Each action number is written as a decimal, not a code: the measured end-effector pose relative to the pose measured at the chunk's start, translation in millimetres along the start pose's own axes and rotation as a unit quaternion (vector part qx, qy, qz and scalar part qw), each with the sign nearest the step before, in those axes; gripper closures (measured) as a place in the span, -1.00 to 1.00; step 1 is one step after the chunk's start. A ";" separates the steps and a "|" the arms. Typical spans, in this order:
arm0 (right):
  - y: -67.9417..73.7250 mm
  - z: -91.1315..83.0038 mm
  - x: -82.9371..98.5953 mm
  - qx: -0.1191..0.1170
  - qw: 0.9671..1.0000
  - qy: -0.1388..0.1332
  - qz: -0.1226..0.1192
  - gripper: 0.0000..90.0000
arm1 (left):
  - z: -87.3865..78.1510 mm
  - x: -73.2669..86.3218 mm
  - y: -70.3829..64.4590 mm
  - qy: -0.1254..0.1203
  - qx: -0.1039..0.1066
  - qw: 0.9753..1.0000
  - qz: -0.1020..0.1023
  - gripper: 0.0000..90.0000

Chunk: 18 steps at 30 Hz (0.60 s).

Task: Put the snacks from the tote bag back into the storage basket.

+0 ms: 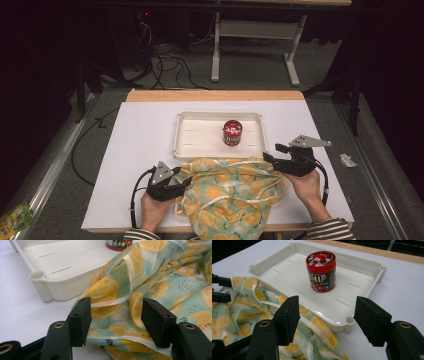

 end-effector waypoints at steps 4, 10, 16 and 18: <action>-0.6 -4.5 6.0 0.000 1.000 -0.006 0.004 -0.16 | -0.1 -0.1 -0.5 -0.001 0.001 1.000 0.000 -0.07; -3.3 -9.9 17.9 0.006 1.000 -0.011 0.019 -0.15 | -0.2 -0.7 -1.7 -0.002 0.008 1.000 -0.004 -0.08; -4.4 -18.1 26.5 0.016 0.999 -0.021 0.020 -0.12 | -3.1 -3.4 -4.0 -0.011 0.009 1.000 -0.007 -0.17; -5.3 -19.9 28.6 0.017 0.999 -0.022 0.018 -0.11 | -4.9 -5.2 -4.9 -0.017 0.012 1.000 -0.012 -0.18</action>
Point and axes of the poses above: each handheld gripper's, and its own axes: z roughly forward along the jaws, x roughly out of its underside, y roughly to its left, the point moved 3 cm from there along z, roughly forward along the jaws, and after that the axes turned 13 degrees about -y, right-handed, at the moved point
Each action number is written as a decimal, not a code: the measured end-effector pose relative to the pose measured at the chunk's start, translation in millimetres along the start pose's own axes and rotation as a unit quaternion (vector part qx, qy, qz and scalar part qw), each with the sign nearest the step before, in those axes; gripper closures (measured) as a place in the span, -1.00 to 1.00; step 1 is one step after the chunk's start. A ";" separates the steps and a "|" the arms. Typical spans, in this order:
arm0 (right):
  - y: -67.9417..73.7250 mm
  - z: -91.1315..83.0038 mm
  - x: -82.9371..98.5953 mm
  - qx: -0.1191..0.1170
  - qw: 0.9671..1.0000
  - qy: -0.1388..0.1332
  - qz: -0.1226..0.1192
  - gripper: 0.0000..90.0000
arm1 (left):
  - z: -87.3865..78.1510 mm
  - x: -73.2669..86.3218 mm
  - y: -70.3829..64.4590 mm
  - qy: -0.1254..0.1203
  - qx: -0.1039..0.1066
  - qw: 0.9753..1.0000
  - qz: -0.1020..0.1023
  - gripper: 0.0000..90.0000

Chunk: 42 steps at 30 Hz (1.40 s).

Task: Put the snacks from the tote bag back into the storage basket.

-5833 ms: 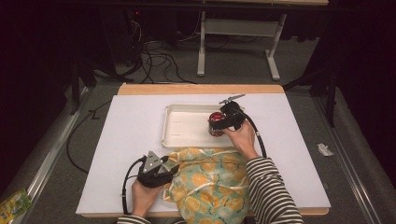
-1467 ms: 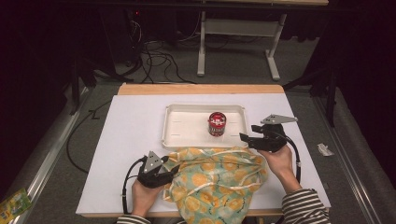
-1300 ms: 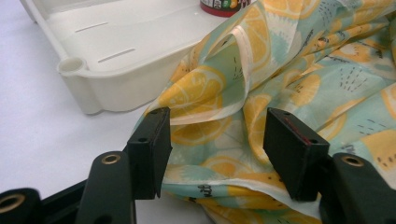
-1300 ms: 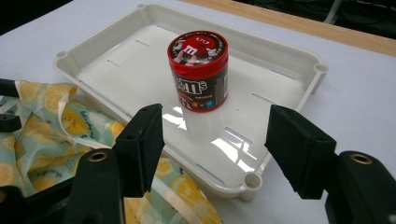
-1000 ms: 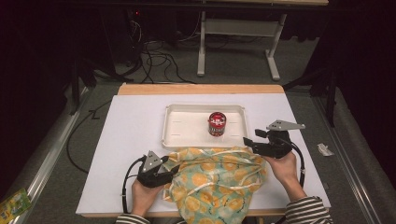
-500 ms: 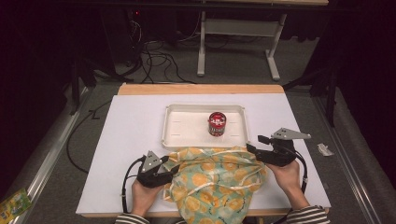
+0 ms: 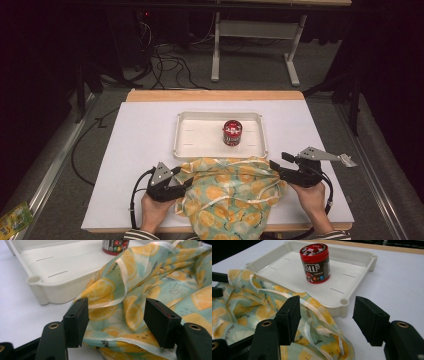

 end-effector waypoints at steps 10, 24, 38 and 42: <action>-5.7 -8.7 15.0 0.016 1.000 0.000 0.008 -0.08 | -11.0 -9.5 -2.4 -0.016 0.008 1.000 -0.003 -0.19; -24.8 -21.0 31.4 0.043 0.999 -0.007 0.027 -0.07 | -33.8 -17.5 15.3 -0.027 -0.020 0.999 -0.022 -0.18; -47.9 -24.1 44.1 0.083 0.996 -0.003 0.039 -0.06 | -38.6 -8.9 44.3 -0.007 -0.080 0.996 -0.034 -0.17; -55.0 -22.7 50.6 0.097 0.994 0.000 0.048 -0.06 | -37.3 -7.6 49.1 -0.001 -0.091 0.995 -0.030 -0.17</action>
Point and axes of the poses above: each handheld gripper's, and its own axes: z roughly forward along the jaws, x roughly out of its underside, y roughly to its left, the point moved 3 cm from there along z, roughly forward along the jaws, and after that the axes turned 13 degrees about -y, right-handed, at the moved point
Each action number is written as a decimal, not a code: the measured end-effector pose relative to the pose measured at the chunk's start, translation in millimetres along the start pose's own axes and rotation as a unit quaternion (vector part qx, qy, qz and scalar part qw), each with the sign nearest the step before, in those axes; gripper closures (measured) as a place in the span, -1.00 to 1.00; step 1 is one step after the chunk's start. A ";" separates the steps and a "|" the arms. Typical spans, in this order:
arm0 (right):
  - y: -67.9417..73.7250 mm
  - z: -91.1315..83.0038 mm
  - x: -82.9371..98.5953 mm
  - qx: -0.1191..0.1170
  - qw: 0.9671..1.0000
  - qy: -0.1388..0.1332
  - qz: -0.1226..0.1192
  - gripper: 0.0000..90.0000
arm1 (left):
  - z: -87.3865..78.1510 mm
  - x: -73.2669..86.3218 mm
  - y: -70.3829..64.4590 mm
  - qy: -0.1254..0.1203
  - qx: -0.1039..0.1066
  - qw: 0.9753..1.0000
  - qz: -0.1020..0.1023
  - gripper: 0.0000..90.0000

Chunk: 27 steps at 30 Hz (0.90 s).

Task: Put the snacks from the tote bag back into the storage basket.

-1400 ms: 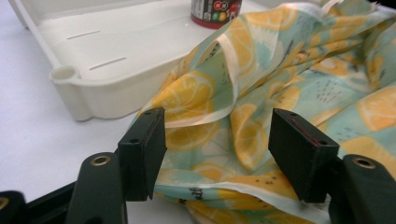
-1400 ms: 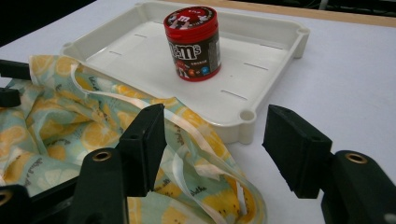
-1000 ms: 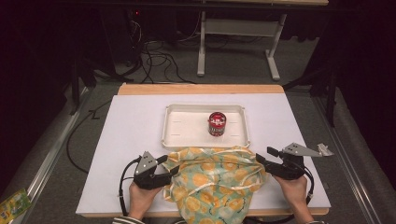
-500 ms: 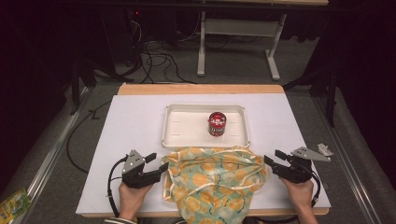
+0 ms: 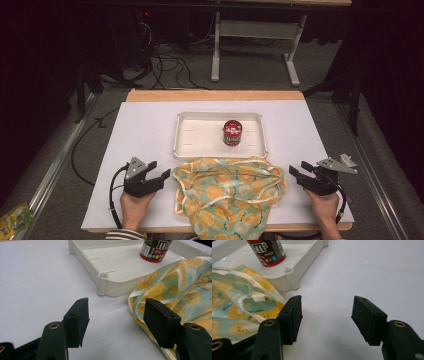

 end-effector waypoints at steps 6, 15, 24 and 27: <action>-3.1 0.7 2.1 0.005 1.000 -0.002 0.005 -0.06 | 4.4 2.4 4.6 0.008 -0.011 1.000 0.001 -0.17; -5.2 4.2 4.7 0.011 1.000 -0.005 0.003 -0.07 | 11.0 5.2 9.6 0.012 -0.026 1.000 -0.007 -0.16; -3.9 5.8 11.4 0.022 1.000 -0.003 0.002 -0.08 | 12.4 13.5 14.7 0.011 -0.037 0.999 -0.020 -0.15; -3.8 5.2 11.8 0.025 1.000 -0.005 0.003 -0.08 | 11.5 14.1 14.7 0.005 -0.043 0.999 -0.020 -0.15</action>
Point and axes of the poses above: each handheld gripper's, and its own axes: z roughly forward along the jaws, x roughly out of its underside, y roughly to its left, the point moved 3 cm from there along z, roughly forward along the jaws, and after that the axes turned 13 degrees about -y, right-handed, at the moved point
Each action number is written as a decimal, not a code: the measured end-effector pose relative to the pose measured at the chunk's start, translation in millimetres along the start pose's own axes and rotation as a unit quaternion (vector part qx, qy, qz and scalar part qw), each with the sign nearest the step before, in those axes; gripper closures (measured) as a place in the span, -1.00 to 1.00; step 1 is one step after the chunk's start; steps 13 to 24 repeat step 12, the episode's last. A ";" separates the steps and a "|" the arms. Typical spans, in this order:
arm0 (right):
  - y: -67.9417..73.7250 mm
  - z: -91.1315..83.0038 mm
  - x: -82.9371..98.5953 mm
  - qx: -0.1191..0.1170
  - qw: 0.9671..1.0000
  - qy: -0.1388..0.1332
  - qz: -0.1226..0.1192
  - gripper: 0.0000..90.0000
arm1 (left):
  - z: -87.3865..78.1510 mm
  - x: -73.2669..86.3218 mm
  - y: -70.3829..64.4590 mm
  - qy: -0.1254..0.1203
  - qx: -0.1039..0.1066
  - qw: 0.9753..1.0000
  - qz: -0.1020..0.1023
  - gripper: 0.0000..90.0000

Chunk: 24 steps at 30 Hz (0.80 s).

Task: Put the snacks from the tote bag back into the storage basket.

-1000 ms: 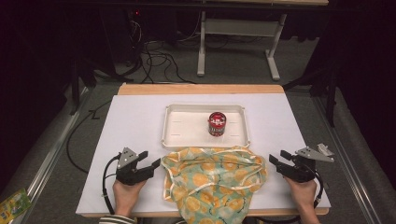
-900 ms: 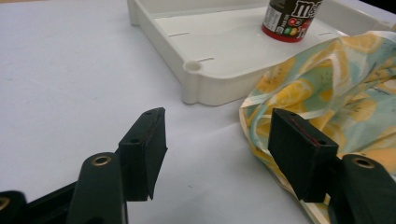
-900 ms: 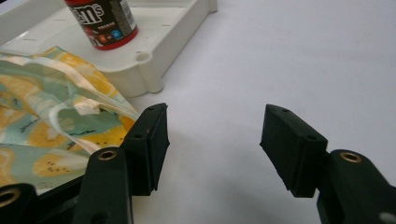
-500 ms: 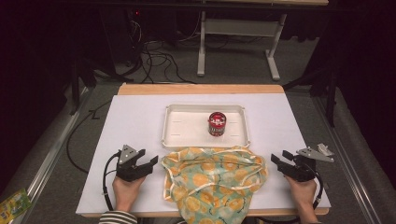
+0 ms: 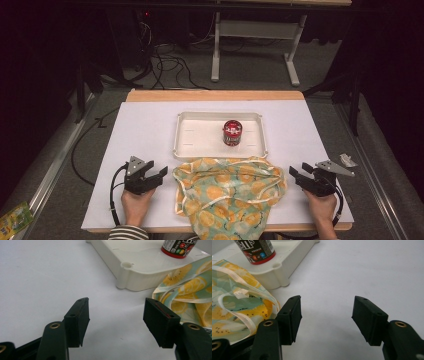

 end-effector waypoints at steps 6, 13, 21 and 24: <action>-0.7 0.2 0.4 0.005 1.000 -0.001 -0.002 -0.09 | -1.0 1.3 -2.2 -0.004 0.001 1.000 0.008 -0.15; -0.3 0.9 0.7 0.006 1.000 0.001 -0.006 -0.10 | -1.0 1.6 -2.2 -0.003 0.002 1.000 0.007 -0.15; -0.3 0.9 0.7 0.006 1.000 0.001 -0.006 -0.10 | -1.0 1.6 -2.2 -0.003 0.002 1.000 0.007 -0.15; -0.3 0.9 0.7 0.006 1.000 0.001 -0.006 -0.10 | -1.0 1.6 -2.2 -0.003 0.002 1.000 0.007 -0.15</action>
Point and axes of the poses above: each handheld gripper's, and its own axes: z roughly forward along the jaws, x roughly out of its underside, y roughly to its left, the point moved 3 cm from there along z, roughly forward along the jaws, and after that the axes turned 13 degrees about -y, right-handed, at the moved point
